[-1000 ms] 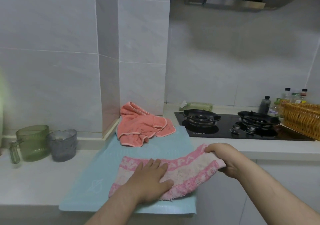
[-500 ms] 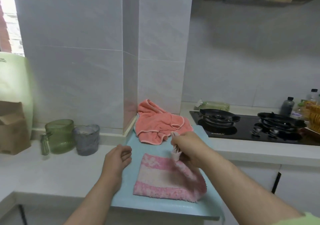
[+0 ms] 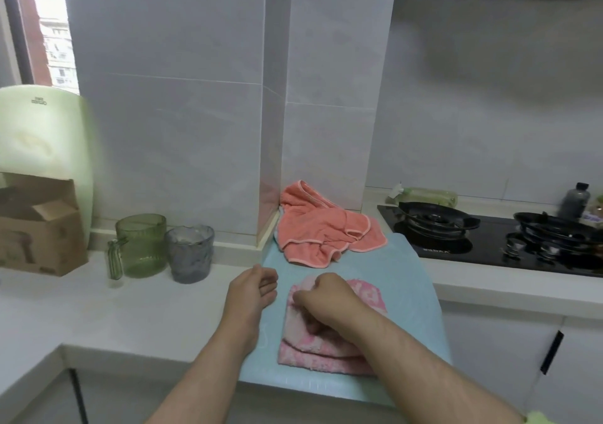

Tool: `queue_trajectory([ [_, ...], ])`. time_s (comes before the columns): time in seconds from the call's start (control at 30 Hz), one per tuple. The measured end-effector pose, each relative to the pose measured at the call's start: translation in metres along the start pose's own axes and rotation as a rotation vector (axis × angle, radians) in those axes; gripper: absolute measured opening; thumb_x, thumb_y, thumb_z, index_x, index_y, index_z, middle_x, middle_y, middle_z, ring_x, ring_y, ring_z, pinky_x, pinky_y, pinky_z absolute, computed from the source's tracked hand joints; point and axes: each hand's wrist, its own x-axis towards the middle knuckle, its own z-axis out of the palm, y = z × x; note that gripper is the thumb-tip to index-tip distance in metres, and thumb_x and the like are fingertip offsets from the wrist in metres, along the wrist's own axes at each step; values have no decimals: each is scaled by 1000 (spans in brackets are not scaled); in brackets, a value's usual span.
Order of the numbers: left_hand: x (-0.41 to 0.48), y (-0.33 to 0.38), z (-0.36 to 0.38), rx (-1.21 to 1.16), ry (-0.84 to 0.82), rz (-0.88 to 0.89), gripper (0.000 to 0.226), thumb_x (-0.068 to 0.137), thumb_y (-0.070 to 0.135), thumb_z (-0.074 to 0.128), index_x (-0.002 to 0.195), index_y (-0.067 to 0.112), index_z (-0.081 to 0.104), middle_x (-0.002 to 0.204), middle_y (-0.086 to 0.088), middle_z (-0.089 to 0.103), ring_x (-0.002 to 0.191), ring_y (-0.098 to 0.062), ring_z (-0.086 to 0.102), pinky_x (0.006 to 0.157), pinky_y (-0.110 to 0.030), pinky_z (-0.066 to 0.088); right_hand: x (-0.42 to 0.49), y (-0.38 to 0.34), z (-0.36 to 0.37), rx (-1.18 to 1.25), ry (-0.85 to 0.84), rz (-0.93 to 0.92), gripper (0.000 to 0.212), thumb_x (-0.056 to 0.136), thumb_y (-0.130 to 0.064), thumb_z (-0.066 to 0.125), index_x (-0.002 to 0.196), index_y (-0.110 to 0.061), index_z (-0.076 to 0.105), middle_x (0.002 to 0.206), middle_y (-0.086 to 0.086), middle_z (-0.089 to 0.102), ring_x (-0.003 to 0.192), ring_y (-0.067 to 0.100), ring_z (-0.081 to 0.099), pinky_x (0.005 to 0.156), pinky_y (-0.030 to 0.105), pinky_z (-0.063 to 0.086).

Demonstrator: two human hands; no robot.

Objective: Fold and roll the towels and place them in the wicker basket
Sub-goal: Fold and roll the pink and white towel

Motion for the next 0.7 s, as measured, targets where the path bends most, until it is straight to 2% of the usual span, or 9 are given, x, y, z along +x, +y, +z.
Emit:
queue_trajectory([
  [0.03, -3, 1, 1, 31, -1, 10, 22, 96, 17, 53, 85, 3, 67, 90, -16, 67, 85, -27, 62, 84, -39, 51, -6, -1, -5, 28, -20, -19, 9, 87, -17, 54, 81, -12, 58, 65, 9, 64, 53, 22, 64, 49, 22, 47],
  [0.07, -7, 2, 1, 77, -7, 31, 17, 90, 16, 59, 83, 3, 67, 84, -14, 66, 79, -26, 59, 77, -38, 50, -12, 2, -12, 45, -17, -59, 12, 88, -20, 54, 98, -14, 58, 73, 6, 67, 58, 18, 66, 51, 22, 48],
  [0.13, -19, 0, -1, 303, -29, 117, 18, 88, 18, 60, 83, 3, 67, 79, -9, 63, 75, -24, 56, 72, -39, 48, -30, 18, -31, 27, 91, -194, 30, 90, -24, 57, 120, -25, 58, 87, -1, 68, 69, 9, 67, 61, 24, 50],
  [0.2, -37, -6, -5, 626, -69, 228, 18, 91, 21, 56, 84, 9, 68, 82, -1, 67, 79, -20, 61, 75, -37, 49, -51, 45, -50, -101, 261, -352, 27, 88, -23, 61, 114, -31, 64, 90, -11, 64, 79, 4, 61, 70, 18, 46],
  [0.27, -57, -7, -5, 819, -129, 274, 13, 90, 26, 57, 83, 24, 68, 83, 5, 68, 80, -9, 62, 73, -29, 48, -73, 75, -58, -261, 251, -430, 30, 84, -26, 62, 114, -33, 62, 96, -18, 54, 87, 1, 54, 76, 11, 40],
  [0.37, -70, -4, 2, 780, -183, 253, 6, 91, 33, 58, 94, 31, 63, 80, 6, 63, 74, -8, 59, 66, -26, 44, -81, 105, -56, -371, 121, -408, 46, 82, -35, 59, 128, -35, 50, 108, -25, 38, 101, -5, 47, 85, 7, 37],
  [0.47, -67, -8, 6, 898, -136, 222, 22, 91, 49, 52, 104, 34, 59, 89, 9, 63, 81, -9, 59, 67, -29, 44, -74, 112, -53, -351, 162, -408, 43, 83, -28, 56, 125, -33, 52, 107, -26, 36, 100, -7, 48, 85, 9, 38],
  [0.57, -56, -6, 11, 1000, -97, 128, 29, 87, 54, 51, 95, 27, 59, 92, 9, 63, 83, -11, 59, 74, -32, 48, -68, 116, -50, -304, 253, -397, 31, 83, -18, 57, 111, -31, 59, 100, -20, 41, 95, -8, 48, 80, 7, 36],
  [0.7, -47, -2, 23, 991, -105, 29, 26, 77, 45, 60, 86, 20, 59, 81, 1, 64, 74, -20, 61, 65, -31, 44, -64, 117, -48, -333, 294, -396, 29, 84, -17, 57, 112, -28, 61, 99, -15, 45, 90, -3, 49, 77, 3, 34],
])
